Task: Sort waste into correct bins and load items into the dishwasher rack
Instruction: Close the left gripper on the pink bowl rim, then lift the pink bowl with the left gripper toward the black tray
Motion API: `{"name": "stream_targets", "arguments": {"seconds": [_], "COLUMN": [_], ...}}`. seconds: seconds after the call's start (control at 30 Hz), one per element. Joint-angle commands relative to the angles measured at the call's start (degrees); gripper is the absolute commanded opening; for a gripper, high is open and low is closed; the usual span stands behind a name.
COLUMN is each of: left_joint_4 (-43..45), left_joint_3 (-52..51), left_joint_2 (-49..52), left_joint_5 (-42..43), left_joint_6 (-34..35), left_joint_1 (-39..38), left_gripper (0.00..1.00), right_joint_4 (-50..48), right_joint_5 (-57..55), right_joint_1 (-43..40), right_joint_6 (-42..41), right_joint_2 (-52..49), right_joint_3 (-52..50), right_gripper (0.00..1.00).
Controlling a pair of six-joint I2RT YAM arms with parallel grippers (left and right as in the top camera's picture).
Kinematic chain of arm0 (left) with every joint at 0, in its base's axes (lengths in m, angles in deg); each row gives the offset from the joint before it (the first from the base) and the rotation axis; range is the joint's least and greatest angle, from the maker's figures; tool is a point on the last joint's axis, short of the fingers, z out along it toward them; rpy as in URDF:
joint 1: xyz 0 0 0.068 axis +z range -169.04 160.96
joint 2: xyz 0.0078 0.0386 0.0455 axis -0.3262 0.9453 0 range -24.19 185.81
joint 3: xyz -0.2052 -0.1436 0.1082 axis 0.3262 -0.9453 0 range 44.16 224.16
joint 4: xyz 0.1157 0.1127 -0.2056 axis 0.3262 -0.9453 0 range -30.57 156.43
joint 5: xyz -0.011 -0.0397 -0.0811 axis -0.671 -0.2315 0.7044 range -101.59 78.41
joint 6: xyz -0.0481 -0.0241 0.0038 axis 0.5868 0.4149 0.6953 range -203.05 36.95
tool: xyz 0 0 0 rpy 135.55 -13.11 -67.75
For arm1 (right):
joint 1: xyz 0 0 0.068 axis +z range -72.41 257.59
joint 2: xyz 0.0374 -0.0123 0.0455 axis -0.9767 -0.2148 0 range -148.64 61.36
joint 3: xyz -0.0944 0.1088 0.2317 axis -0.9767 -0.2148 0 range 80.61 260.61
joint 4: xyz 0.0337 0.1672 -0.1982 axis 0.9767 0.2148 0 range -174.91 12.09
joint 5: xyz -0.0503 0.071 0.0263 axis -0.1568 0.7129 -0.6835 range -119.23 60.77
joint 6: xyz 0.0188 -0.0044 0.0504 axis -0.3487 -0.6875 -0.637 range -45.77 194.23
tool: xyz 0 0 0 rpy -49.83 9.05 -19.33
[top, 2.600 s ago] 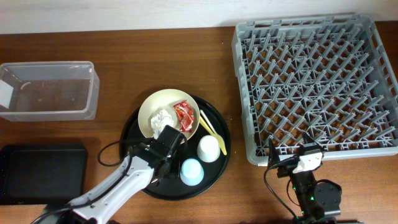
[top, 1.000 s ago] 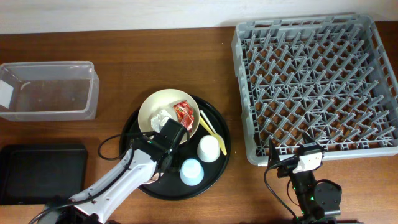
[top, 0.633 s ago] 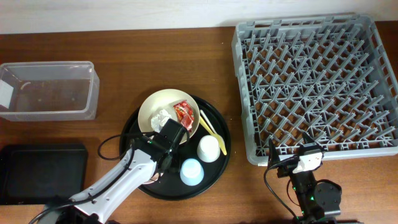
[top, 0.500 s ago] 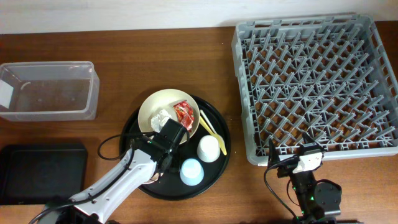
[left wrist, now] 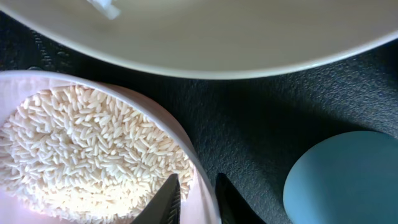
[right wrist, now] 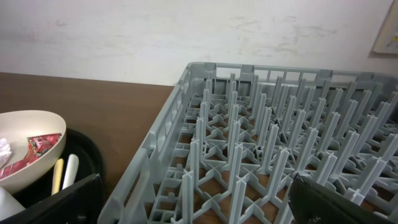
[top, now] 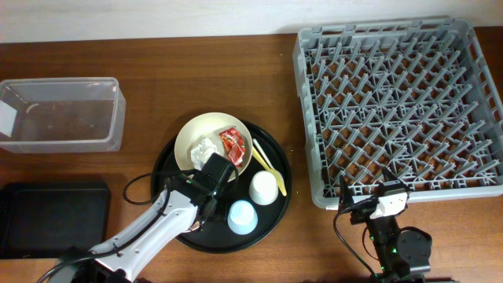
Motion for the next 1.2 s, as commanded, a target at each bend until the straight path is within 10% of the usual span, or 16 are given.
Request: {"name": "stream_targets", "arguments": {"seconds": [0.0,1.17], "left_joint_4": [0.2,-10.7], "left_joint_3": [-0.5,10.7], "left_joint_2": [-0.1,-0.2], "left_joint_5": [1.0,-2.3], "left_joint_6": [-0.2,-1.2], "left_joint_1": [-0.2,-0.2], "left_gripper": [0.16,0.01], "right_joint_4": [0.1,0.1], "right_joint_5": [0.3,0.3], "right_joint_1": [-0.5,-0.5], "right_joint_6": [-0.3,-0.3], "right_joint_2": [0.3,0.3], "right_joint_3": [-0.3,-0.3], "right_gripper": [0.98,0.98]}}
